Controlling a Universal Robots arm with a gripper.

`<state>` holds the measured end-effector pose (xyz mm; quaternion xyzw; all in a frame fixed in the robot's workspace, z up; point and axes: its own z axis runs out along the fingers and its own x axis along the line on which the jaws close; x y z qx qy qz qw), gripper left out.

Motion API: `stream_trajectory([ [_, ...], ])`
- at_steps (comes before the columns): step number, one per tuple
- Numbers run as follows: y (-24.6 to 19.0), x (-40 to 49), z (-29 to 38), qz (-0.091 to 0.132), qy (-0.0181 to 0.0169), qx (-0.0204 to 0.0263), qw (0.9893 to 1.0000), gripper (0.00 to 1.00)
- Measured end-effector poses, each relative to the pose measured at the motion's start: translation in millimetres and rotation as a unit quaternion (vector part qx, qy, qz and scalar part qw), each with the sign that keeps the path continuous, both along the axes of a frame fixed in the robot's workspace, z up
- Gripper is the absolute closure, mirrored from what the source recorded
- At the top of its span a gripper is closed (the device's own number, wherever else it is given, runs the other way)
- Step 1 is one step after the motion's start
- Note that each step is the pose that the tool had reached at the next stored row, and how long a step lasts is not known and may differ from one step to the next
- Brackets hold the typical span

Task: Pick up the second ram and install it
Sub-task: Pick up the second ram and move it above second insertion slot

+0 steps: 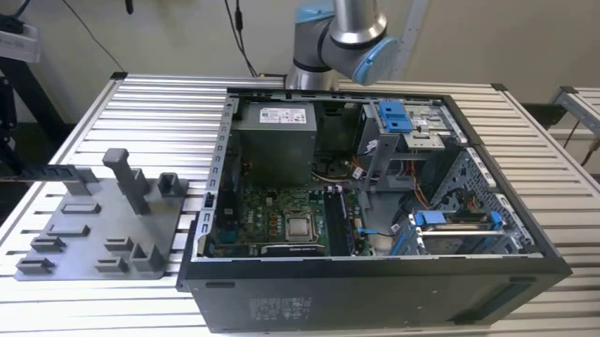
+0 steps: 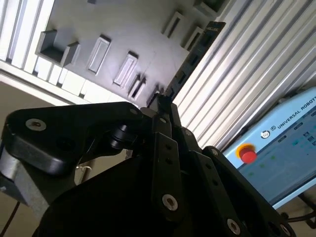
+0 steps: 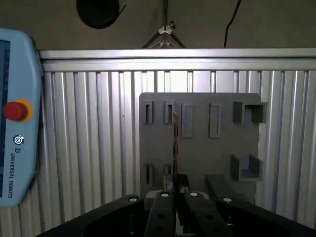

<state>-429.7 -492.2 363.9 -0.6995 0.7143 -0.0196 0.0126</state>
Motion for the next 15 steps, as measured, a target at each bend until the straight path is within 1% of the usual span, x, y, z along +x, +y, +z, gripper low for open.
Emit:
stream_trajectory([
  [15, 0.0, 0.0, 25.3, 0.000, 0.0000, 0.0000, 1.0000, 0.86],
])
